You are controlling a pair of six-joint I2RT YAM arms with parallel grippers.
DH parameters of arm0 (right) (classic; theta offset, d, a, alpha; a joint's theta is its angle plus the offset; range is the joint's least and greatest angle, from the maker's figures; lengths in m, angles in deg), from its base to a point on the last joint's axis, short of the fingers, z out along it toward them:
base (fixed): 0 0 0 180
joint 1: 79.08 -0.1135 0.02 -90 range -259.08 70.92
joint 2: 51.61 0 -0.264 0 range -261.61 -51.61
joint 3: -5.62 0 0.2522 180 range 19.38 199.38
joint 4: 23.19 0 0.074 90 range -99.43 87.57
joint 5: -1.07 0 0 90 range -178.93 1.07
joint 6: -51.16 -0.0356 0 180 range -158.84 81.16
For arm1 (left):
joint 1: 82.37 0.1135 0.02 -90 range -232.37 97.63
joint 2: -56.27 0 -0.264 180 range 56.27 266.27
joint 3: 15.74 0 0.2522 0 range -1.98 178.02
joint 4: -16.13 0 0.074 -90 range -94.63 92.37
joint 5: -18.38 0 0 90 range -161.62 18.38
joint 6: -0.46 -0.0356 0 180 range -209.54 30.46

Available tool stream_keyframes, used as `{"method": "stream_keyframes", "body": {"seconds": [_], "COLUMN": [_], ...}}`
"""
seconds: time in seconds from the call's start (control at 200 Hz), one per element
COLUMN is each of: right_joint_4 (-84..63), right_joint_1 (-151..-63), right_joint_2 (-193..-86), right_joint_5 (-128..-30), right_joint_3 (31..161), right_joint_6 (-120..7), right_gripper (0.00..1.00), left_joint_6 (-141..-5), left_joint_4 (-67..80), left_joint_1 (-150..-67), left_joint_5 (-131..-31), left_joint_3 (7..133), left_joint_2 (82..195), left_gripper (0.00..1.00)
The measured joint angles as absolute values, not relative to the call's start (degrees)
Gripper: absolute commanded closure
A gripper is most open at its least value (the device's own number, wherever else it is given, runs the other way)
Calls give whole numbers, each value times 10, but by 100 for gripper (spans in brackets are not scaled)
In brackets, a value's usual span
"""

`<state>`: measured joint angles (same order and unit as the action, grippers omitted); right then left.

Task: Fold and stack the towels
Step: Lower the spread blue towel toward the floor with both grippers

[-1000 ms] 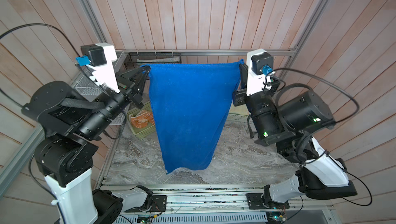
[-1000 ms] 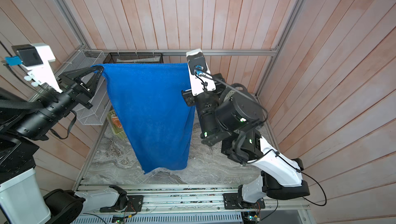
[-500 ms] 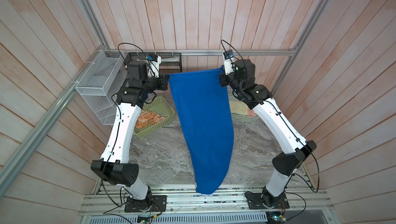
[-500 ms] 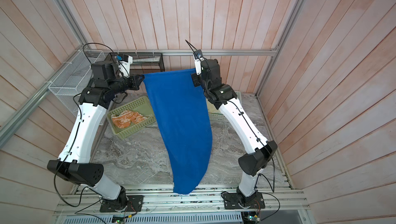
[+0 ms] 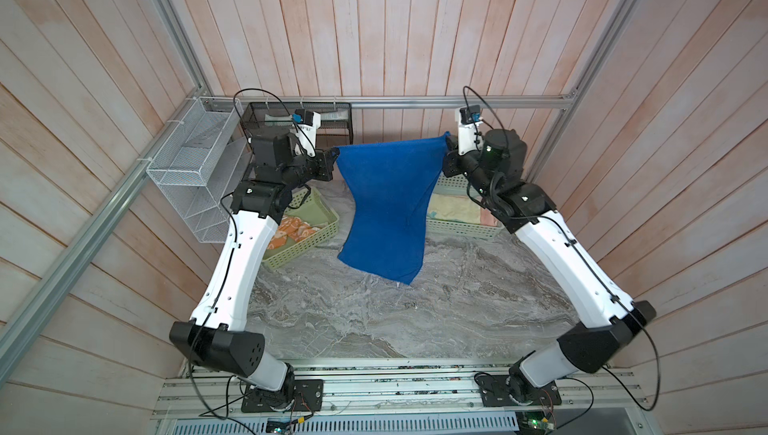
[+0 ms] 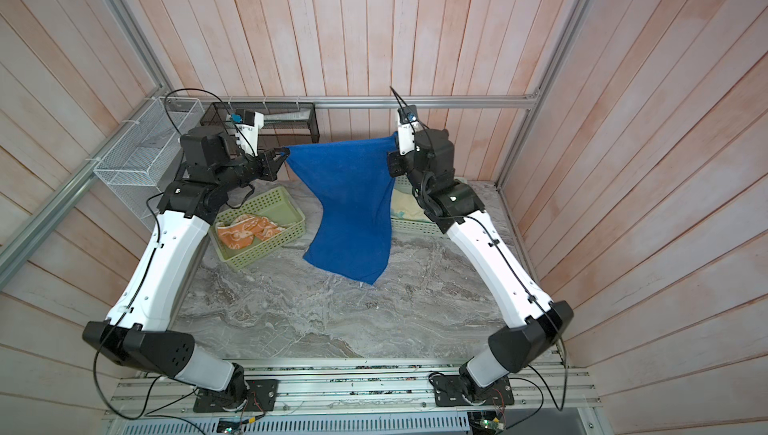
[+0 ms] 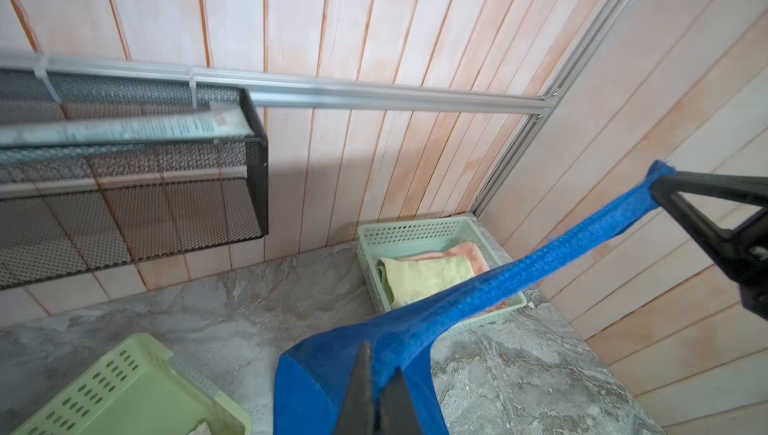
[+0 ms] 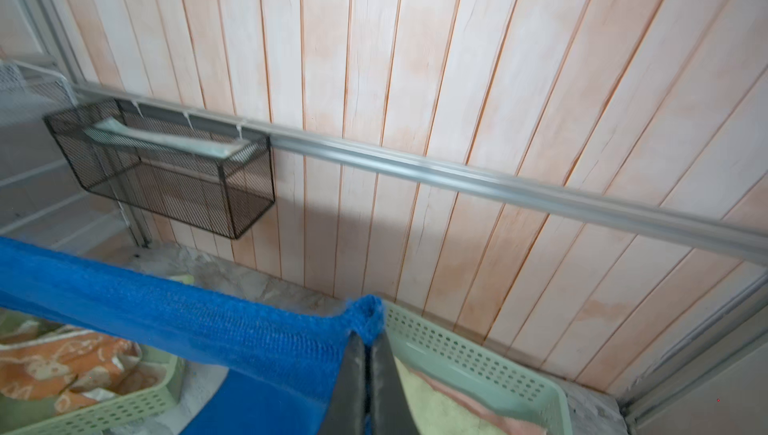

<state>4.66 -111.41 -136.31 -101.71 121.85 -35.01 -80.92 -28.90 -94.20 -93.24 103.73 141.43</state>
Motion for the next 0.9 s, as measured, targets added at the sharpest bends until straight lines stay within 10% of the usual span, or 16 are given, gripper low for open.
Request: {"method": "stream_keyframes", "body": {"seconds": [0.495, 0.9], "right_joint_4": [-106, -41], "right_joint_1": [-1450, -1395], "right_joint_2": [-1229, -1336], "right_joint_5": [-1229, -1294], "right_joint_3": [1259, 1386], "right_joint_6": [-30, 14], "right_gripper": [100, 100], "left_joint_6": [-816, -822], "left_joint_4": [-308, -393], "left_joint_1": [-994, -961], "left_joint_5": [-908, -856], "left_joint_3": [1316, 1338], "left_joint_2": [1324, 1385], "left_gripper": [100, 100]}}
